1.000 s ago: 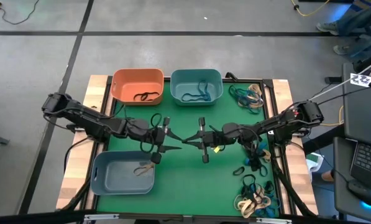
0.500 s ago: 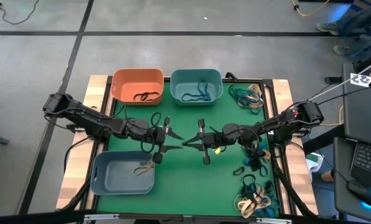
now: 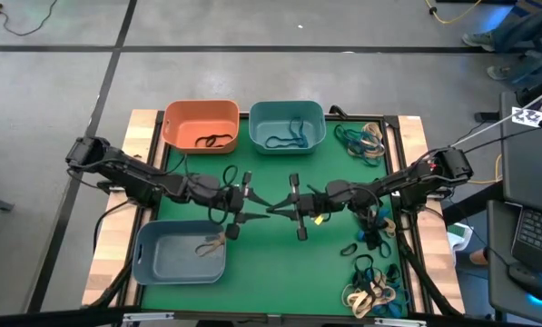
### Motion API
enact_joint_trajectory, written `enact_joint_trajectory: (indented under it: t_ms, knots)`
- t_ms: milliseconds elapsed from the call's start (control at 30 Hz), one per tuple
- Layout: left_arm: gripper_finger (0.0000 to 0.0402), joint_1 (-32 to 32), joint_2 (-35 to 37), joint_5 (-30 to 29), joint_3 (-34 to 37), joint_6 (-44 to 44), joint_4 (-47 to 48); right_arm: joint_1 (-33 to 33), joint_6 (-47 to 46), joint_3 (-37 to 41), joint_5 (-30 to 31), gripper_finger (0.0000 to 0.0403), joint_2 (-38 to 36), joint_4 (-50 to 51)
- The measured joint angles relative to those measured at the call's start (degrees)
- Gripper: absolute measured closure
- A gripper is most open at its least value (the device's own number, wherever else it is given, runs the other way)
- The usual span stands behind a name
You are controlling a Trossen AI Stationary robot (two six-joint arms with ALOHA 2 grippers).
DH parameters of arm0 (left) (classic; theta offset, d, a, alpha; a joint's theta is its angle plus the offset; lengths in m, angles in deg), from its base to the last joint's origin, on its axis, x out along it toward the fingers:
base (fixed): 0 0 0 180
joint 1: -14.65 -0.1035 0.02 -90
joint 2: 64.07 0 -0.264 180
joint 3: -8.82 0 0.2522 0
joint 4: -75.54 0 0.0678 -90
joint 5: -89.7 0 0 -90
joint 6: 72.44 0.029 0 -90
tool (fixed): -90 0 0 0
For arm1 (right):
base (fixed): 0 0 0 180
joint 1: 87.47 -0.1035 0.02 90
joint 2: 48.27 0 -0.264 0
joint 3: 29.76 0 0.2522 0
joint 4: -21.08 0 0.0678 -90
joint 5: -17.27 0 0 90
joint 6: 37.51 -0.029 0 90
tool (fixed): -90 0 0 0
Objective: Sort rubber bands into baskets
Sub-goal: Put the small black rubber band into the orange bin
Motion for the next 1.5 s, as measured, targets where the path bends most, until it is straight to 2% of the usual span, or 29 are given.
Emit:
enact_joint_trajectory:
  t_ms: [333, 633, 933, 1067, 1500]
  knots:
    - [0.0391, -0.3, 0.0, -0.2, 0.0, 0.5, -0.8, 0.1, -0.6, 0.0, 0.0, 0.0386, 0.0, -0.6]
    - [0.0396, -0.3, 0.0, -0.4, 0.0, 0.4, -0.6, 0.4, -6.0, 0.0, 0.8, 0.0379, 0.0, -0.5]
    - [0.0397, -0.3, 1.2, -1.8, 0.0, 1.2, 1.9, 0.5, -6.0, 0.0, 0.7, 0.0271, 0.0, 0.0]
    - [0.0395, -0.3, 3.8, -4.3, 0.0, 1.3, 5.3, 0.5, -5.8, 0.0, 0.7, 0.0241, 0.0, 0.4]
    - [0.0392, -0.3, 10.8, -13.2, 0.0, 0.8, 16.9, 0.4, -4.5, 0.0, 0.5, 0.0236, 0.0, 0.6]
